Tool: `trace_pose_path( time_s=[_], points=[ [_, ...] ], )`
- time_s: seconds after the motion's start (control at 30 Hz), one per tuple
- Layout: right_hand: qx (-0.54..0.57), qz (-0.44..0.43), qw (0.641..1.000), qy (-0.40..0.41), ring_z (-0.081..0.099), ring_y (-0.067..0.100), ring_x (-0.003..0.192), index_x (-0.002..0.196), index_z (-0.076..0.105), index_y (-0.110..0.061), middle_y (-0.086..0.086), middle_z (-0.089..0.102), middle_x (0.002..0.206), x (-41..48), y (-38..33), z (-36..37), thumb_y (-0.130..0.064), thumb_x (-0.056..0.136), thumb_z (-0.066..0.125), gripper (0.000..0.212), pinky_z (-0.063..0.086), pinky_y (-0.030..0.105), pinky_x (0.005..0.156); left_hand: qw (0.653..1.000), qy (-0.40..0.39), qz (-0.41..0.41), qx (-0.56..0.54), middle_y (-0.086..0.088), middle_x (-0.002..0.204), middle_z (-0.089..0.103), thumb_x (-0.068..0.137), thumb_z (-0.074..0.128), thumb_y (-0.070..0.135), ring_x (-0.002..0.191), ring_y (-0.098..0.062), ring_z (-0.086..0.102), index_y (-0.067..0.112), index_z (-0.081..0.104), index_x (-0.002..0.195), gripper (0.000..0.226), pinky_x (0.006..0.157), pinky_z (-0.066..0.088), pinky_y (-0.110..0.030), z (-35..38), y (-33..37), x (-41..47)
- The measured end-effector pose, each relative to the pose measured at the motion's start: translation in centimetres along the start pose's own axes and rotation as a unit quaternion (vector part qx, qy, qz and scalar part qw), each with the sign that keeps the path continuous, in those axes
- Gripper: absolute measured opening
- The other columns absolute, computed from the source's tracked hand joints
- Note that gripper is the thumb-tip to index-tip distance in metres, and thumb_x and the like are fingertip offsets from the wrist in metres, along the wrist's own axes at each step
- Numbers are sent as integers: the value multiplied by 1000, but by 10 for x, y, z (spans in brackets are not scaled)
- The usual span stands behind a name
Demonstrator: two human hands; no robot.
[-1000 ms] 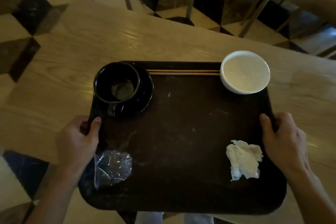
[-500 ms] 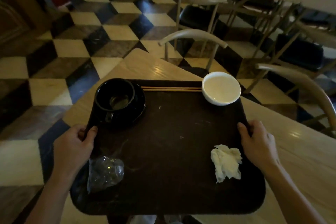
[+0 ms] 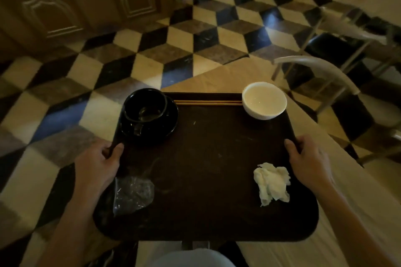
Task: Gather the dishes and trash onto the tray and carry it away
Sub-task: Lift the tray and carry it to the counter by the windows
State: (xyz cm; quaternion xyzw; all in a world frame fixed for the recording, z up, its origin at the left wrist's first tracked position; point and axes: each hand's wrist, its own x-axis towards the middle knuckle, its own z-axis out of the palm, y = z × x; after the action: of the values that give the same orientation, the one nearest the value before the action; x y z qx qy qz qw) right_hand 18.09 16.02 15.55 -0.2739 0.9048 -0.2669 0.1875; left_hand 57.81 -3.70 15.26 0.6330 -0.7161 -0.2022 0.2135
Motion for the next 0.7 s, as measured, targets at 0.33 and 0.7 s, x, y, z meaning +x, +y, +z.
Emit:
trace_pose_path(
  time_s=[0.33,0.7],
  points=[
    [-18,-173,981,-87,58,16,72,96,51,-21,-1,58,80,-12,-94,70,-48,98,51,27,46,35,58,973,122,-194,11,-3,69,63,93,65,33,64,-20,58,14,65,83,22,62,47,-36,-81,-91,-86],
    [-65,-312,934,-161,53,19,71,99,52,-12,6,59,83,-90,-198,146,-35,101,52,23,37,32,56,923,221,-314,13,0,67,63,93,63,37,63,-17,58,18,65,82,22,58,43,-35,-160,-177,-178]
  ],
)
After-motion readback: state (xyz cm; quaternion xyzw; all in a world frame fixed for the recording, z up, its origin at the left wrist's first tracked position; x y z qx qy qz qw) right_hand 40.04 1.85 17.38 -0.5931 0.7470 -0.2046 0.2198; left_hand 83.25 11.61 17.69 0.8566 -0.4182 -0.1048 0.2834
